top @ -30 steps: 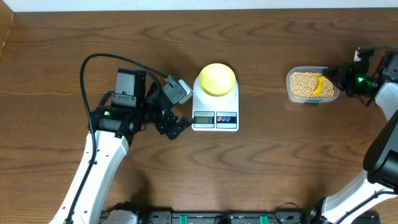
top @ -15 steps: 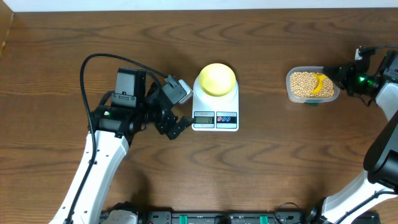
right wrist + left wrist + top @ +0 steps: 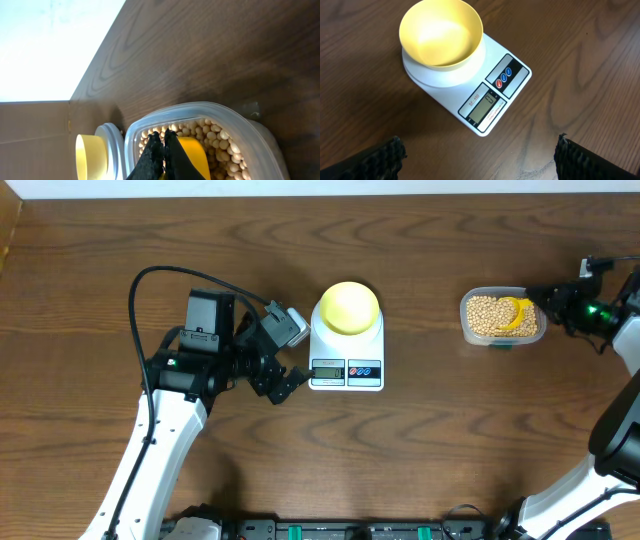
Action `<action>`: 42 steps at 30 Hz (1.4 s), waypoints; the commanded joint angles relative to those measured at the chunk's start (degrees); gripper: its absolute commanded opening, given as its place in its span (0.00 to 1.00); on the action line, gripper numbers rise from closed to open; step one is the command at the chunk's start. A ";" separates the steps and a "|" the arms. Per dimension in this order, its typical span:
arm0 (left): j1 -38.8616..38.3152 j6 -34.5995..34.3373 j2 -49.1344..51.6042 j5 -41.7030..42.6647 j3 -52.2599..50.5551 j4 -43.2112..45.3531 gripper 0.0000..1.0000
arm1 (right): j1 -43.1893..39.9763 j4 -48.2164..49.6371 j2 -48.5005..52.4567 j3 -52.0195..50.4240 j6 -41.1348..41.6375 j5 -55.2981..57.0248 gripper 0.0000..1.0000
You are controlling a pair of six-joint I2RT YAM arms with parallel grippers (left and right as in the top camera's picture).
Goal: Scoop item into bowl and weigh 50g on scale
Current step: 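Tilt and lift the filled scoop out of the tub with the right gripper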
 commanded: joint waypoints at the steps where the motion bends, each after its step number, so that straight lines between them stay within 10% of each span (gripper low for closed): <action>1: 0.24 0.94 0.35 0.90 -0.44 -0.22 0.98 | -0.87 0.22 1.05 -0.46 1.09 -4.20 0.01; 42: 0.24 0.96 0.35 0.90 -0.44 -0.22 0.98 | -2.75 4.87 1.05 -0.46 13.66 -12.94 0.01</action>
